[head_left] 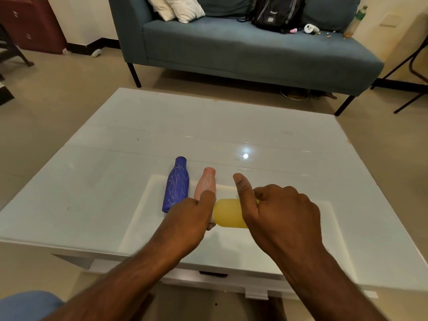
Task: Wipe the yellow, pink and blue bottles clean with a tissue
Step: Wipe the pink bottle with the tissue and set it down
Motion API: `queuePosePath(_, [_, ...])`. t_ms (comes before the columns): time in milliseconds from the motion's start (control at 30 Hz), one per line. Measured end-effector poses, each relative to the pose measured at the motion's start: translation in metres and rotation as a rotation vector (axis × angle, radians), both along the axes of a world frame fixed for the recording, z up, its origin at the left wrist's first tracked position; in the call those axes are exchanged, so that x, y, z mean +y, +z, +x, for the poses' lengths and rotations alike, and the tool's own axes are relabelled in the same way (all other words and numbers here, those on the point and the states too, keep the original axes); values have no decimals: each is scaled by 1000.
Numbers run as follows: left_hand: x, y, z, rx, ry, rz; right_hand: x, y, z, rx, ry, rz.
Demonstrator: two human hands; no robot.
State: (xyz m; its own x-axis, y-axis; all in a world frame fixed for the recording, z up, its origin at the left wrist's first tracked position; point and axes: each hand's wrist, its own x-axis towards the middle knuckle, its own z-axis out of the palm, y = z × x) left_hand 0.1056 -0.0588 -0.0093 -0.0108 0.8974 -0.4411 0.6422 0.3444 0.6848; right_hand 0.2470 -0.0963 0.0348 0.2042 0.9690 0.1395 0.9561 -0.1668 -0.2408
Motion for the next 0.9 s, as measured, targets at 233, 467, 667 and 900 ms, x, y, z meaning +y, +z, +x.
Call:
queuePosePath(233, [11,20,-39,-38,-27,394,-7,-13,11,440,204,-307])
queuePosePath(467, [52,31,-113,135,26,542,-10,-20,7,457,233,-303])
queuePosePath(667, [68,15,-154,396,-153,342,-10,-24,5,428,224,-280])
queuePosePath(900, [89,-11,-148,408,-106,270,-9,-28,4,388,231,-257])
